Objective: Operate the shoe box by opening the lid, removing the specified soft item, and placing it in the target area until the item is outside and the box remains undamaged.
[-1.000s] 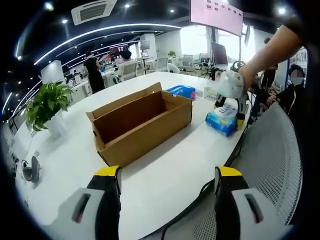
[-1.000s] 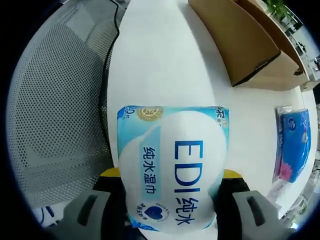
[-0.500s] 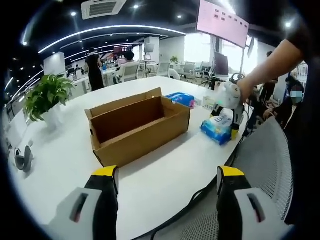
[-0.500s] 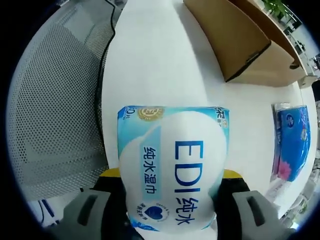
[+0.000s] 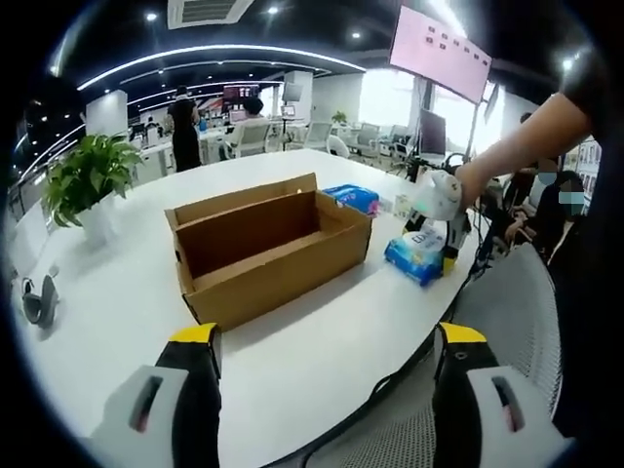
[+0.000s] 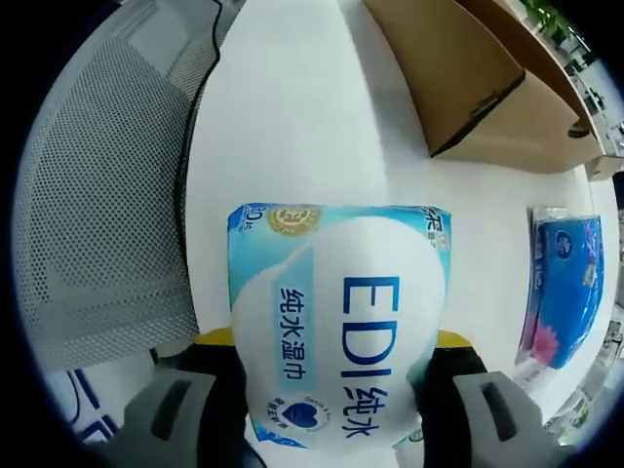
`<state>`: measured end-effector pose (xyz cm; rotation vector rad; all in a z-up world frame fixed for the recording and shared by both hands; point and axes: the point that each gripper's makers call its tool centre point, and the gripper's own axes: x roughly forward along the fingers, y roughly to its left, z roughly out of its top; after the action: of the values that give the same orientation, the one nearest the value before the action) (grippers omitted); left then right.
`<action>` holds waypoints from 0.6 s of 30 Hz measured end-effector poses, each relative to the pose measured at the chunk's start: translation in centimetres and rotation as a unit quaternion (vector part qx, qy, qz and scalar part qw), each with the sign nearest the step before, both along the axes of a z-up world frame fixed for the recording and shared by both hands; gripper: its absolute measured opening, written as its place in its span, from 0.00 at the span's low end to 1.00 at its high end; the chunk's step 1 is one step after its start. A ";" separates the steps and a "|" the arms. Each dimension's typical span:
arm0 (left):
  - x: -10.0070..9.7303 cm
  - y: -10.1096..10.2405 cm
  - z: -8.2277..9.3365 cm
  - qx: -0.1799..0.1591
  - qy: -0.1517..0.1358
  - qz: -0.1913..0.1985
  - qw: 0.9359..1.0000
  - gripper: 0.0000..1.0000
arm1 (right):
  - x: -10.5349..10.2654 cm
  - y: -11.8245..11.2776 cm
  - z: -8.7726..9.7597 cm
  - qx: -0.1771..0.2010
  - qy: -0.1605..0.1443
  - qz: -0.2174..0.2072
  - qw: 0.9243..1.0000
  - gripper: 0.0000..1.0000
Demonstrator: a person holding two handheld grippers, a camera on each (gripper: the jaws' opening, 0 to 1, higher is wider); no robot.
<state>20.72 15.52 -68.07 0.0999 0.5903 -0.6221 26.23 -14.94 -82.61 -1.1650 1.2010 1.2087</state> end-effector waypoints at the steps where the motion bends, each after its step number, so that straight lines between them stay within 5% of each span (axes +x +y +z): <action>1: 0.1 0.1 0.1 0.000 -0.001 0.001 1.000 0.92 | 0.1 0.0 0.0 0.000 0.000 0.002 1.000 0.70; 18: -0.5 1.3 -1.0 0.022 0.014 0.009 1.000 0.89 | 2.0 -0.2 0.0 0.001 0.000 0.007 1.000 0.70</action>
<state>20.27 16.78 -69.09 0.1284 0.6311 -0.5940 28.21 -15.15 -82.61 -1.1735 1.1935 1.2209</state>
